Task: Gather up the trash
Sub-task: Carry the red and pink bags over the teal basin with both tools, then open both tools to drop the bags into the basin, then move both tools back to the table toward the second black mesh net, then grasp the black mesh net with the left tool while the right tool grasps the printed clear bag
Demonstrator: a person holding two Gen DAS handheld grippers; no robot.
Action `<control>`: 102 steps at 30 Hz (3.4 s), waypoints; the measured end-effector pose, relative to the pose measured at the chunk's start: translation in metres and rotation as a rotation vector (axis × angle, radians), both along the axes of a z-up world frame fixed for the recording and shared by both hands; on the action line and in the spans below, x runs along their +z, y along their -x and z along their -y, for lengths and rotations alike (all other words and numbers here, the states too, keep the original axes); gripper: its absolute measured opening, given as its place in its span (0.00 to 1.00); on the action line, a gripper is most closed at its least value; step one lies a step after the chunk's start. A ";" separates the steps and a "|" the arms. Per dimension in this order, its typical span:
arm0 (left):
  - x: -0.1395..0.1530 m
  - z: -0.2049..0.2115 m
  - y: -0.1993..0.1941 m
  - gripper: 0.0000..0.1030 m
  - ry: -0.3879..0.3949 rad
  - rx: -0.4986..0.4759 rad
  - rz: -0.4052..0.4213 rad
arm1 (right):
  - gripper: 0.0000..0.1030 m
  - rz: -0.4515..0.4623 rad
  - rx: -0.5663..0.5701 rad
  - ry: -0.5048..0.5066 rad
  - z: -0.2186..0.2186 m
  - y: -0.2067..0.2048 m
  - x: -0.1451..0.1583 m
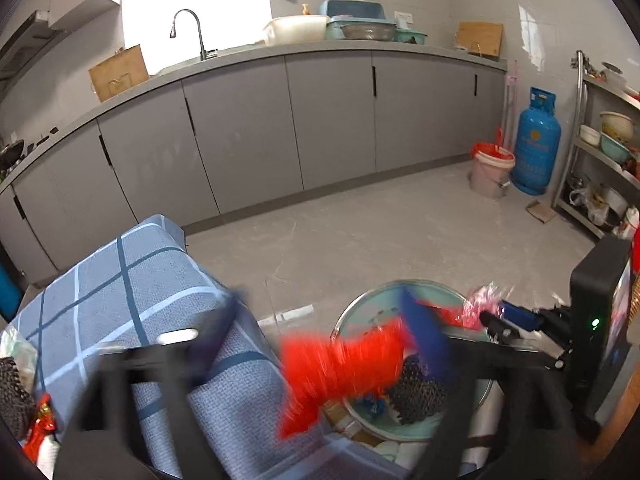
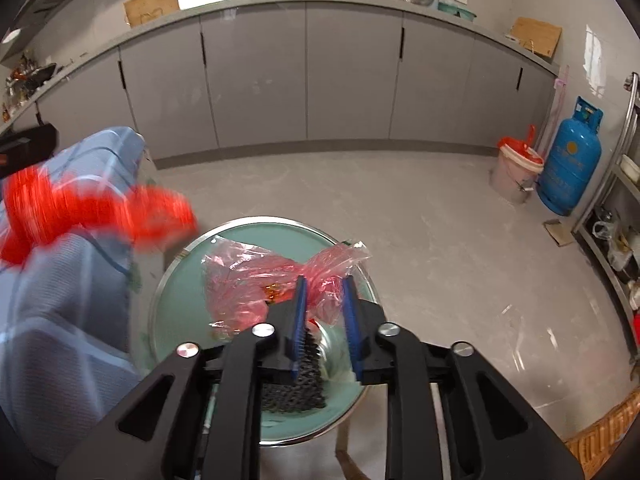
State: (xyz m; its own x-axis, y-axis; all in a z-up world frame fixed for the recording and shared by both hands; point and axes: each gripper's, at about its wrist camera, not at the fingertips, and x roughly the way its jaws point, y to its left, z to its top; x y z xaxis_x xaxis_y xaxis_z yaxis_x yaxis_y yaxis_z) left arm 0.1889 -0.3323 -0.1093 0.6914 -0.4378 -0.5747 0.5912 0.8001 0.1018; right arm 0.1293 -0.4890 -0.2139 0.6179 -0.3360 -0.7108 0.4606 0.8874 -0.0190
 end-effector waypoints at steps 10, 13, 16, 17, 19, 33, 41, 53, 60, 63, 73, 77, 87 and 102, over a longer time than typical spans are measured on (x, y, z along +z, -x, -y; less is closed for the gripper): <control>-0.003 -0.036 -0.028 0.86 -0.008 0.108 -0.038 | 0.74 -0.005 -0.064 -0.032 0.006 0.017 -0.012; 0.003 -0.048 -0.026 0.86 -0.010 0.123 -0.022 | 0.77 0.001 -0.074 -0.041 0.006 0.022 -0.007; 0.007 -0.060 -0.018 0.90 -0.033 0.134 0.014 | 0.80 0.008 -0.074 -0.039 0.002 0.026 -0.002; 0.008 -0.066 -0.015 0.90 -0.041 0.138 0.023 | 0.81 0.011 -0.069 -0.040 0.000 0.026 0.000; 0.012 -0.078 -0.012 0.90 -0.049 0.148 0.031 | 0.82 0.013 -0.061 -0.041 -0.004 0.026 0.002; 0.037 -0.181 0.002 0.90 -0.073 0.322 0.104 | 0.86 0.084 0.089 -0.013 -0.073 0.005 0.050; 0.030 -0.267 0.002 0.90 -0.116 0.482 0.084 | 0.87 0.089 0.213 -0.008 -0.133 -0.011 0.063; 0.016 -0.379 0.000 0.90 -0.103 0.711 0.020 | 0.87 0.080 0.402 -0.001 -0.226 -0.028 0.075; 0.017 -0.397 -0.010 0.90 -0.037 0.720 0.000 | 0.87 0.074 0.472 0.003 -0.262 -0.034 0.078; 0.015 -0.393 -0.025 0.90 -0.023 0.705 0.004 | 0.87 0.068 0.499 0.008 -0.276 -0.036 0.078; -0.010 -0.389 -0.059 0.16 0.035 0.636 -0.124 | 0.87 0.039 0.539 0.007 -0.300 -0.043 0.074; 0.000 -0.393 -0.045 0.10 0.054 0.608 -0.107 | 0.87 0.033 0.561 0.003 -0.310 -0.049 0.072; 0.041 -0.435 -0.007 0.09 0.070 0.710 0.037 | 0.87 0.048 0.645 0.008 -0.348 -0.065 0.082; 0.028 -0.502 -0.016 0.09 0.038 0.908 0.069 | 0.87 0.097 0.809 -0.041 -0.444 -0.152 0.111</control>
